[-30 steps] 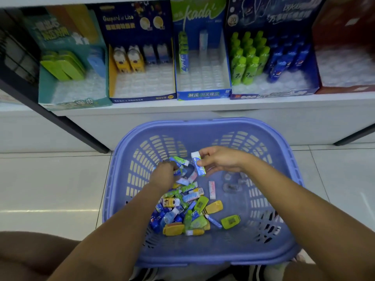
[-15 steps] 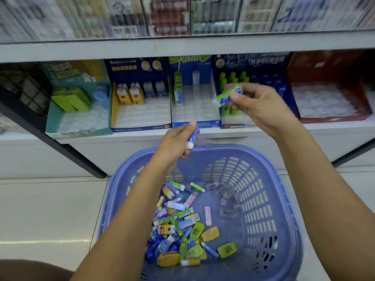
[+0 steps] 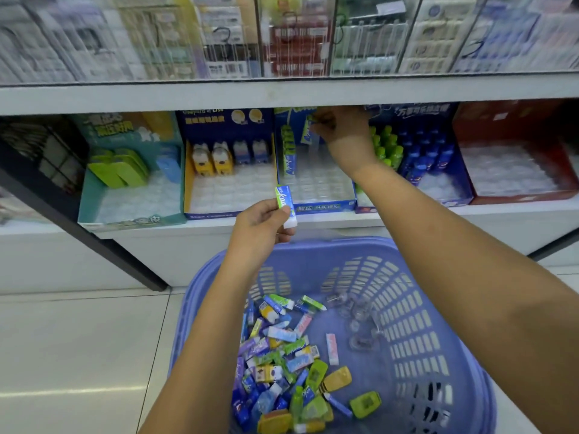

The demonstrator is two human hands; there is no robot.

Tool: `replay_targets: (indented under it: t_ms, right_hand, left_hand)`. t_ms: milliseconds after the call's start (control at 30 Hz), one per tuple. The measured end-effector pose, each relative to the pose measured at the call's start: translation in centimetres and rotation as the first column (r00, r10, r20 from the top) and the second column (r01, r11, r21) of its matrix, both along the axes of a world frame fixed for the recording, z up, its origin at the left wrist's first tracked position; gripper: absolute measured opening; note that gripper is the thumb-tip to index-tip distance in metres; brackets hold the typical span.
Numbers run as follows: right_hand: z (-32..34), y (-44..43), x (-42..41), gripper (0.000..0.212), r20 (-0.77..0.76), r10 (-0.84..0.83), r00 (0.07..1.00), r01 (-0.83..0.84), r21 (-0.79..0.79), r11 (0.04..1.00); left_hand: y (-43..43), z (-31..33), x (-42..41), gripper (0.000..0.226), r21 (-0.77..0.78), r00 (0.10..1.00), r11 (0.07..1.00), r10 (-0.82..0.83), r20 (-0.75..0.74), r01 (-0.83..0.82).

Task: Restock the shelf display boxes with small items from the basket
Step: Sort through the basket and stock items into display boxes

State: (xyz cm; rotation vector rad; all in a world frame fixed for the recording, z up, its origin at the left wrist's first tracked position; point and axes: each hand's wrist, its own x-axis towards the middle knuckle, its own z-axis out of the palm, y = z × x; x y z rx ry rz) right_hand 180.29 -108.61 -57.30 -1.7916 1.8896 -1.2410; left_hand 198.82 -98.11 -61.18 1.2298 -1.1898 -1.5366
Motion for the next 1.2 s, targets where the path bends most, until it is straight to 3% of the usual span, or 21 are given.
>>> replay_targets:
  t_ms: [133, 300, 533, 667, 767, 833, 900, 933, 1000, 1100, 1200]
  right_hand:
    - [-0.7, -2.0, 0.4, 0.026, -0.115, 0.032, 0.993, -0.025, 0.061, 0.998]
    - [-0.8, -3.5, 0.1, 0.026, -0.062, 0.033, 0.998, -0.025, 0.121, 0.992]
    - [-1.2, -4.3, -1.0, 0.023, -0.299, 0.080, 0.951, -0.028, 0.177, 0.984]
    - [-1.0, -4.4, -0.7, 0.029, -0.518, 0.098, 0.850, 0.008, 0.199, 0.980]
    - [-0.3, -3.3, 0.0, 0.033, -0.584, 0.128, 0.801, 0.019, 0.238, 0.971]
    - [0.3, -1.4, 0.4, 0.035, -0.506, 0.123, 0.853, -0.034, 0.183, 0.983]
    - [0.8, 1.8, 1.1, 0.026, -0.208, 0.186, 0.960, -0.157, 0.148, 0.976]
    - [1.0, 3.6, 1.4, 0.018, 0.008, 0.263, 0.965, -0.260, 0.181, 0.949]
    - [1.3, 6.4, 1.7, 0.008, 0.321, 0.374, 0.870, -0.458, 0.244, 0.855]
    - [1.5, 7.3, 1.2, 0.014, 0.439, 0.353, 0.826, -0.478, 0.214, 0.852]
    - [1.9, 5.4, 0.2, 0.015, 0.391, 0.124, 0.912, -0.182, 0.116, 0.976]
  left_hand:
    - [-0.2, -0.2, 0.1, 0.012, 0.011, 1.000, 1.000, -0.007, -0.011, 0.007]
    - [-0.5, 0.1, -0.1, 0.011, -0.005, 0.999, 1.000, -0.021, -0.035, 0.021]
    - [-1.0, 0.2, 0.1, 0.014, -0.013, 0.998, 0.999, -0.048, -0.041, 0.047]
    - [-1.2, 0.4, 0.2, 0.015, -0.045, 0.998, 0.998, -0.040, -0.049, 0.038]
    - [-1.1, 0.4, 0.0, 0.018, -0.078, 1.000, 0.997, -0.005, -0.008, 0.004]
    - [-1.0, 0.2, -0.2, 0.025, -0.107, 0.999, 0.994, 0.031, 0.020, -0.028]
    - [-0.9, 0.2, -0.4, 0.027, -0.141, 0.998, 0.989, 0.057, 0.033, -0.052]
    - [-0.9, 0.3, -0.6, 0.026, -0.162, 0.997, 0.985, 0.065, 0.038, -0.058]
    - [-0.8, 0.4, -0.9, 0.021, -0.212, 0.996, 0.976, 0.073, 0.055, -0.059]
    - [-0.3, 0.6, -1.4, 0.017, -0.271, 0.993, 0.961, 0.078, 0.086, -0.053]
    - [0.1, 0.4, -2.2, 0.035, -0.380, 0.929, 0.920, 0.053, 0.365, 0.097]
